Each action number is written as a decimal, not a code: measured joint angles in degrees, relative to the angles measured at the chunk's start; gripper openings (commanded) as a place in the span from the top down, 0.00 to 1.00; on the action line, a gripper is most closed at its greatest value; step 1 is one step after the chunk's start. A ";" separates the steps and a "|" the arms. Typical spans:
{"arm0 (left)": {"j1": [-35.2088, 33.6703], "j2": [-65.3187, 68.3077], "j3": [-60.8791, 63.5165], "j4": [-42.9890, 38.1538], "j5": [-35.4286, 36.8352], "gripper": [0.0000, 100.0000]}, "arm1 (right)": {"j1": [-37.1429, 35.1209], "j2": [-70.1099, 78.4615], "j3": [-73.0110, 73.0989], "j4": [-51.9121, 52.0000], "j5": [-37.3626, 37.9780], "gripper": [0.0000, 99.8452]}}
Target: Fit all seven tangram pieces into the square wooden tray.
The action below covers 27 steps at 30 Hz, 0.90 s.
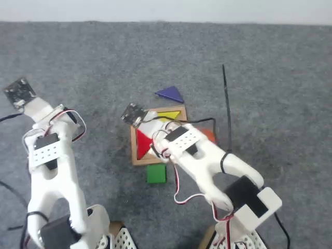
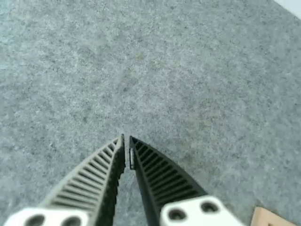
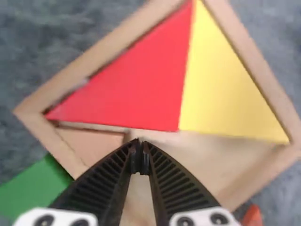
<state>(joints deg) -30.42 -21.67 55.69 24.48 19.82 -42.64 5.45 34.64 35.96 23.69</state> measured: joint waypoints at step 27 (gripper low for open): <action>0.18 0.00 0.00 0.00 0.00 0.99 | 8.70 -27.69 3.34 21.27 2.02 0.93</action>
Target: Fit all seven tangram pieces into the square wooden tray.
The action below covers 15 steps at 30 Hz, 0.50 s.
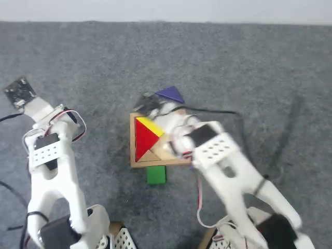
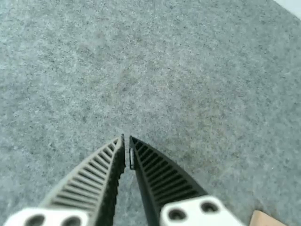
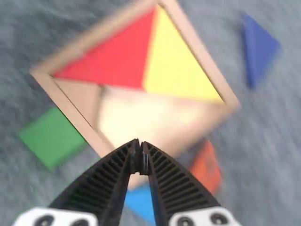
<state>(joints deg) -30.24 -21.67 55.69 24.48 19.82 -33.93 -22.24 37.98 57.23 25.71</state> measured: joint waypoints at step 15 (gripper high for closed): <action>0.00 -0.09 0.35 0.00 0.00 0.99 | 12.48 14.86 1.93 -2.81 -3.52 0.77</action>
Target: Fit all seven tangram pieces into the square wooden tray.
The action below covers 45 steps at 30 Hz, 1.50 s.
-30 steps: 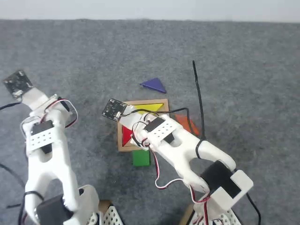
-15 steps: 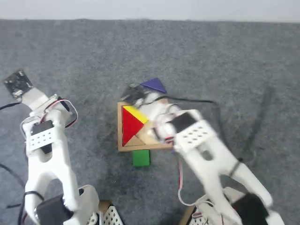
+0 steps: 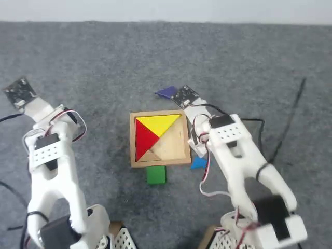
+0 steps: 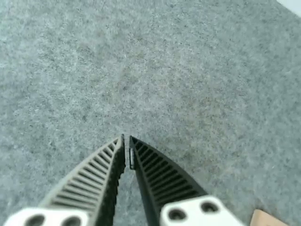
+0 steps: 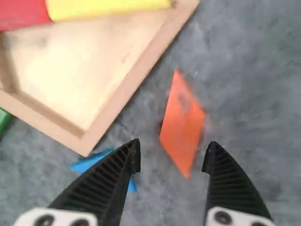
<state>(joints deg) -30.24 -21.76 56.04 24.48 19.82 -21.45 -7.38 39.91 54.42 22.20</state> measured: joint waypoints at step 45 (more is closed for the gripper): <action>-4.13 -0.70 1.32 0.00 -6.15 0.99 | -33.93 -18.11 13.71 -1.23 12.40 0.77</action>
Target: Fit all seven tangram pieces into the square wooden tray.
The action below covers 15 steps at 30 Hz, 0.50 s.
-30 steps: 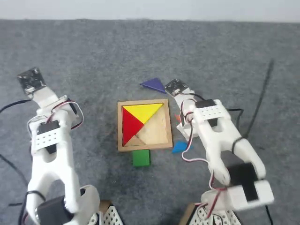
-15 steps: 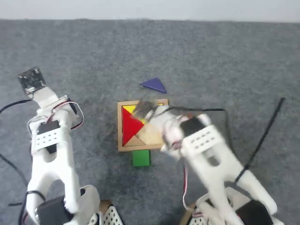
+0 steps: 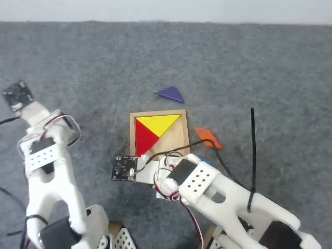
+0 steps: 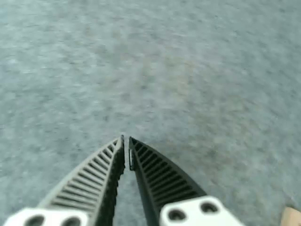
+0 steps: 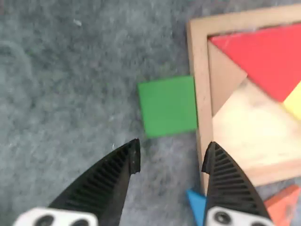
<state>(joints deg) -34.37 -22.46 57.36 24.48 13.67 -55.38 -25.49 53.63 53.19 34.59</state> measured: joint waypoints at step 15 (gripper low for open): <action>-5.45 0.00 -0.18 0.00 4.31 0.99 | -1.93 11.96 -0.44 -7.65 0.00 0.77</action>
<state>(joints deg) -39.82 -22.46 57.19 24.48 17.98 -57.32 -13.54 53.19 45.54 34.59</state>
